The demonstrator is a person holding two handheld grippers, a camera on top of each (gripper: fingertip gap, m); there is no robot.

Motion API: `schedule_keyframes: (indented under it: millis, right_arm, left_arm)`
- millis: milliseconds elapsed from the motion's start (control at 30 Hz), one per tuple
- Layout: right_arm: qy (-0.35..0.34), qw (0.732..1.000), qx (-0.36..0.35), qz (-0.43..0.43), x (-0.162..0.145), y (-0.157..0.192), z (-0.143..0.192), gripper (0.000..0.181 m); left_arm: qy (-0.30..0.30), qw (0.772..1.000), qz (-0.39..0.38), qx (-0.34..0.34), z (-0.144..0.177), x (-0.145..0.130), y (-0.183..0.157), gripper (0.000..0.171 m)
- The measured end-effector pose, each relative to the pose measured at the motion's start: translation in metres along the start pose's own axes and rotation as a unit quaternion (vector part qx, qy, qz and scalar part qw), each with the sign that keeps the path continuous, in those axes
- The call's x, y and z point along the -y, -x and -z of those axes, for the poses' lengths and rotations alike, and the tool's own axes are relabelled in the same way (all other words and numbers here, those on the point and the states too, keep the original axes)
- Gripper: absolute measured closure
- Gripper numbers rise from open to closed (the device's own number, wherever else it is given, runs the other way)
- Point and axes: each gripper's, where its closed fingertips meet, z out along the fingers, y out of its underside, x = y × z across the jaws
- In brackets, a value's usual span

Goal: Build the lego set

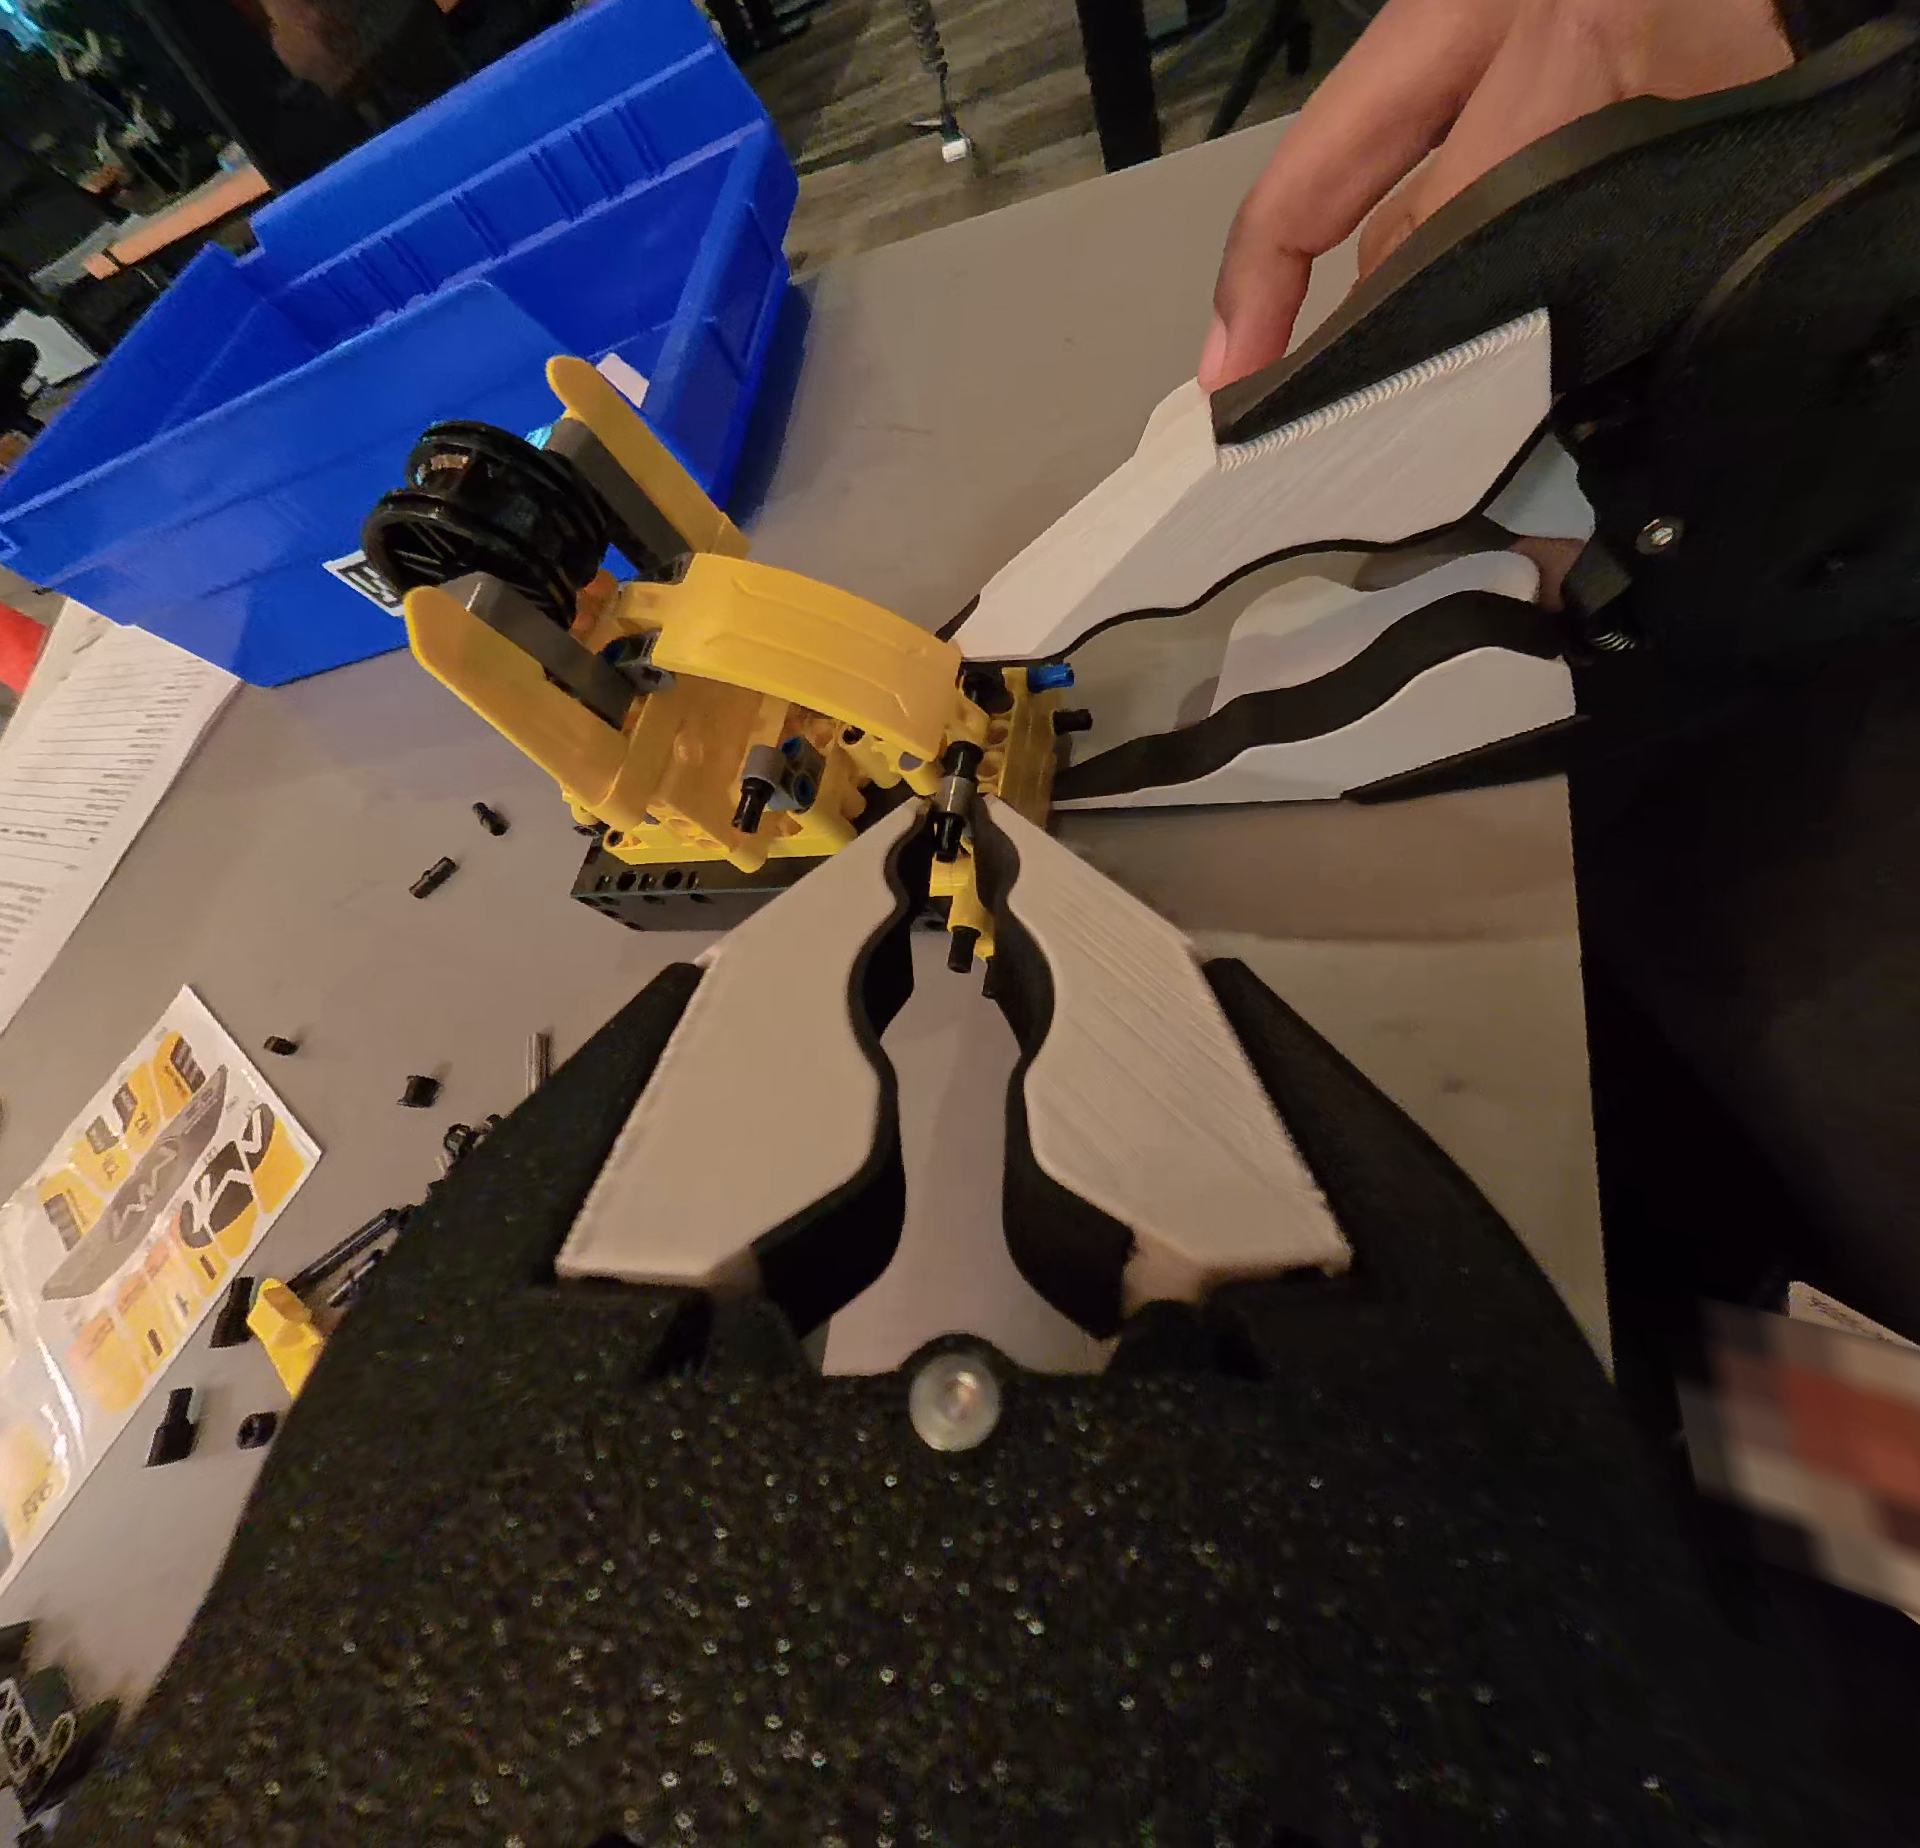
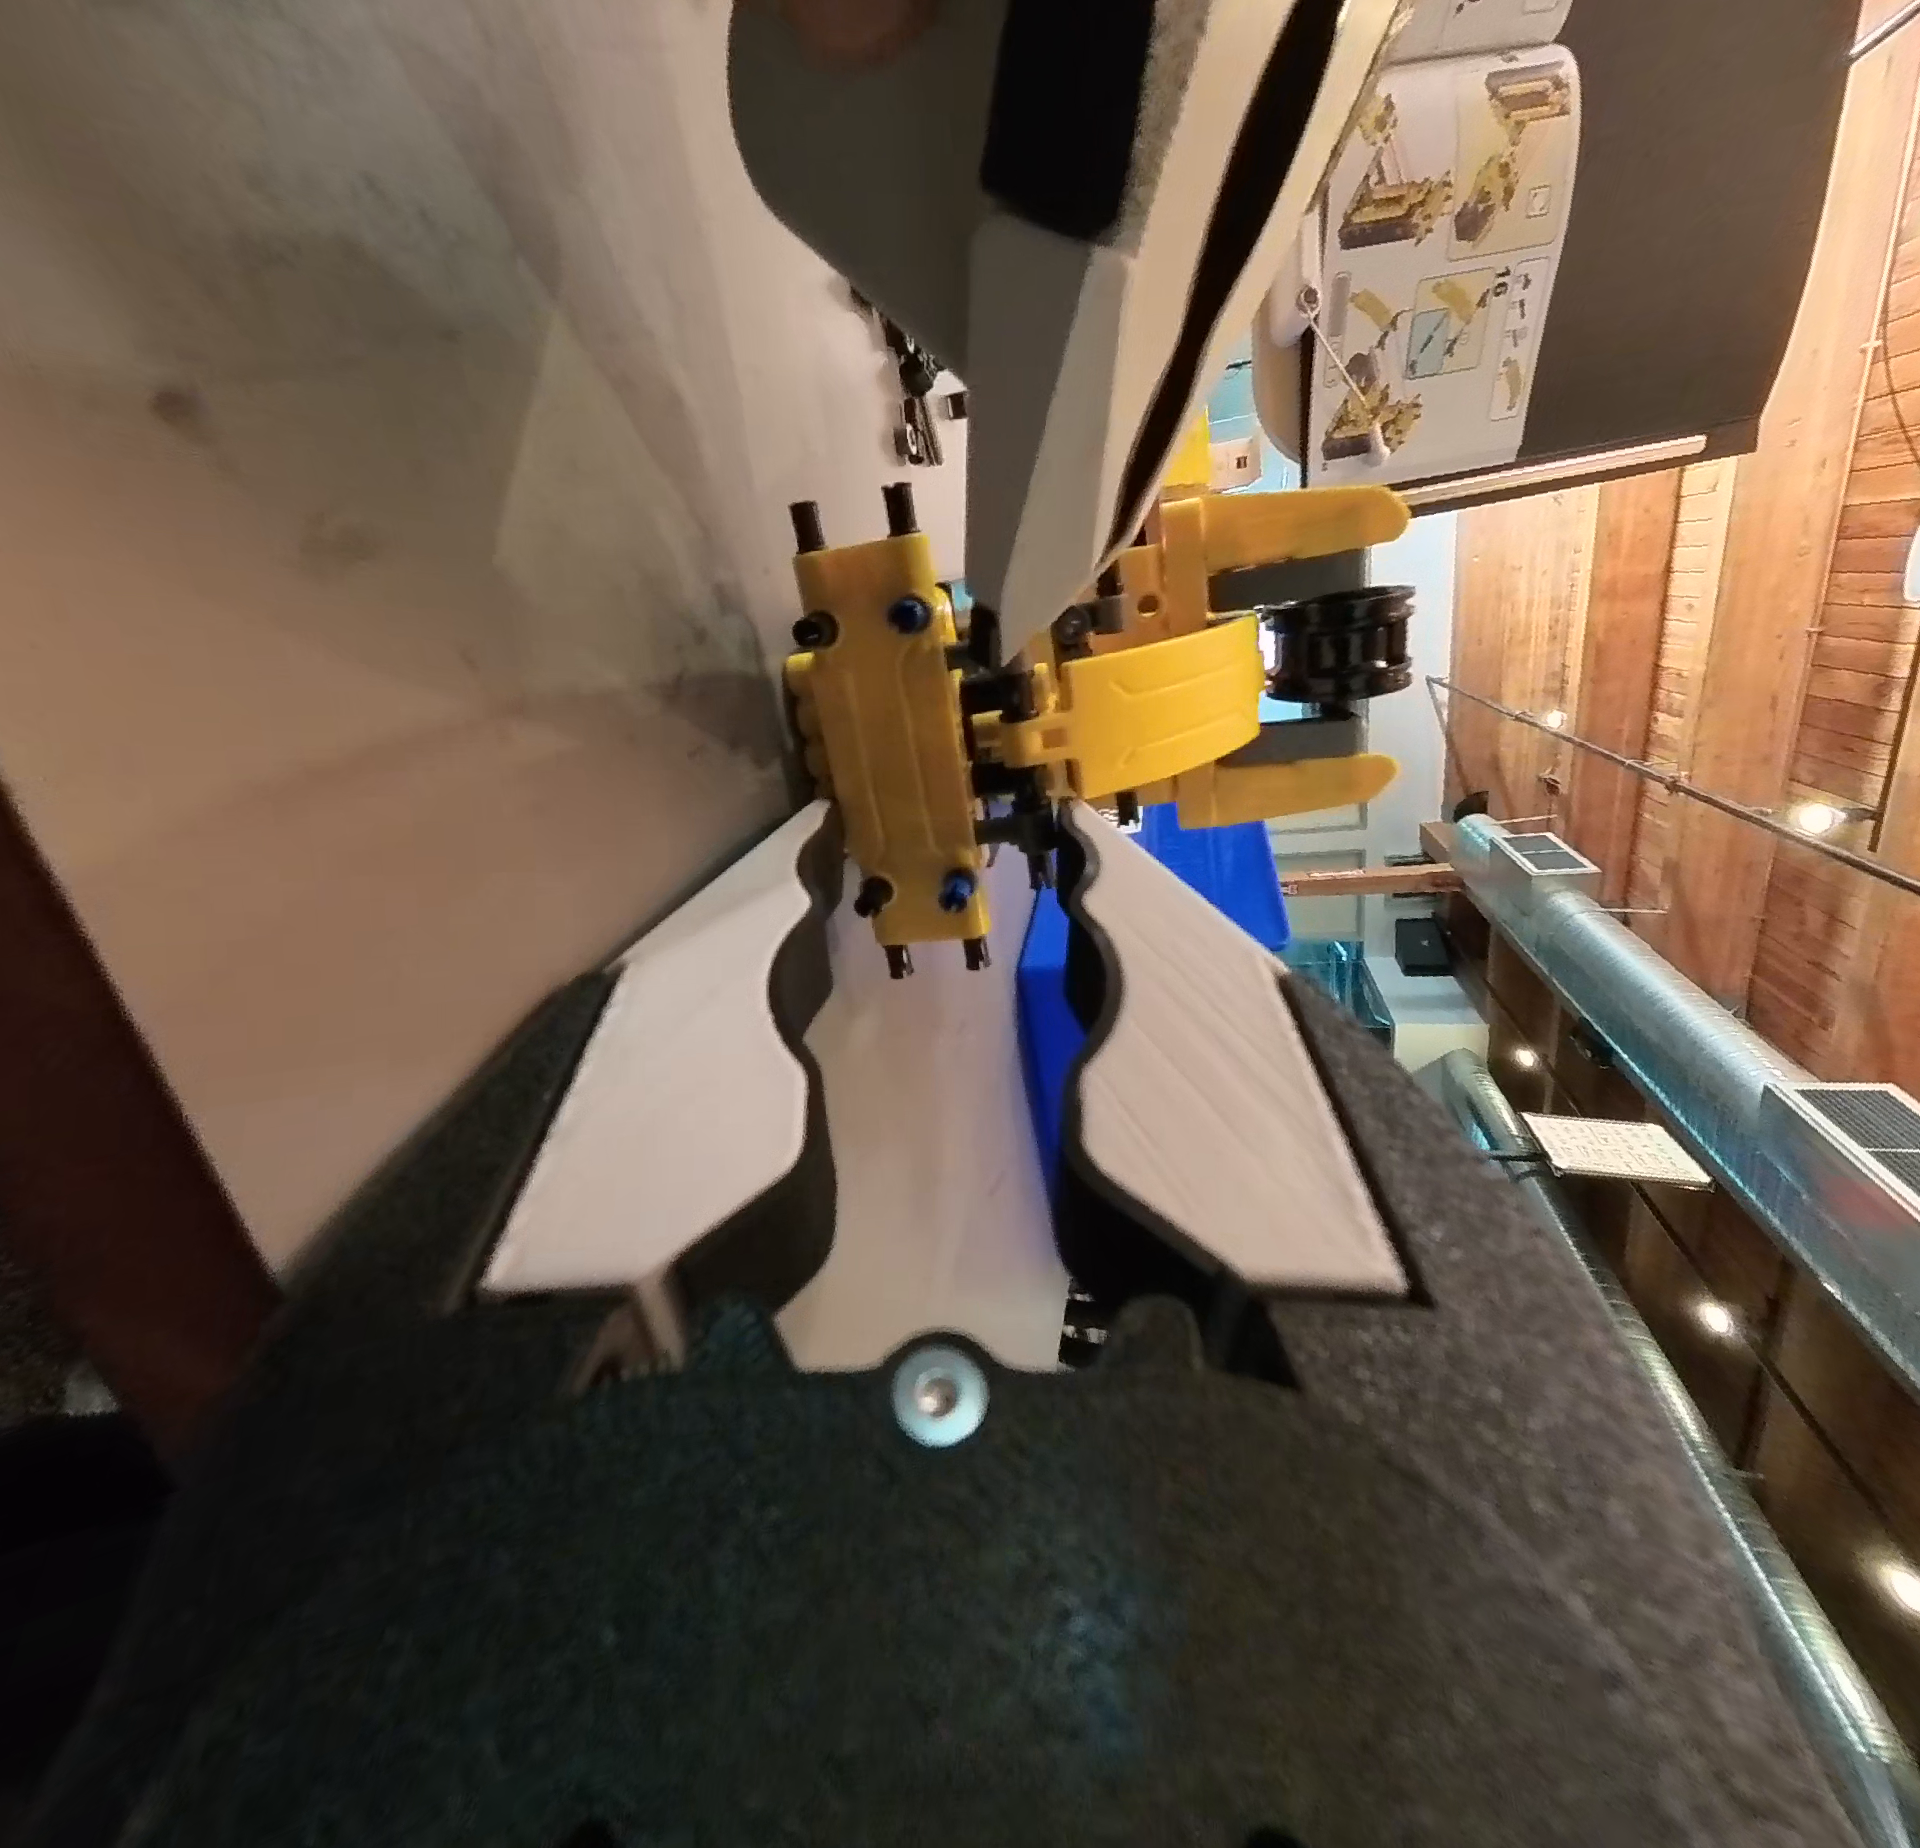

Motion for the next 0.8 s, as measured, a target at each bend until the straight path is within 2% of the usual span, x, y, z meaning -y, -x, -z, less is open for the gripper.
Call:
schedule_keyframes:
  millis: [167, 333, 800]
  right_arm:
    - [0.002, 1.000, 0.001, 0.008, 0.0003, 0.0004, 0.0000, 0.140]
    - [0.002, 1.000, 0.003, 0.018, 0.0009, 0.0009, -0.0002, 0.141]
    - [0.014, 1.000, 0.014, 0.020, -0.0006, 0.0011, -0.0016, 0.142]
  left_arm:
    - [0.000, 1.000, -0.007, 0.002, 0.0002, -0.0009, 0.0001, 0.165]
    - [-0.001, 0.999, 0.042, -0.027, 0.0009, -0.0013, 0.0004, 0.165]
    - [0.001, 0.995, 0.081, -0.050, 0.0008, -0.0013, 0.0001, 0.166]
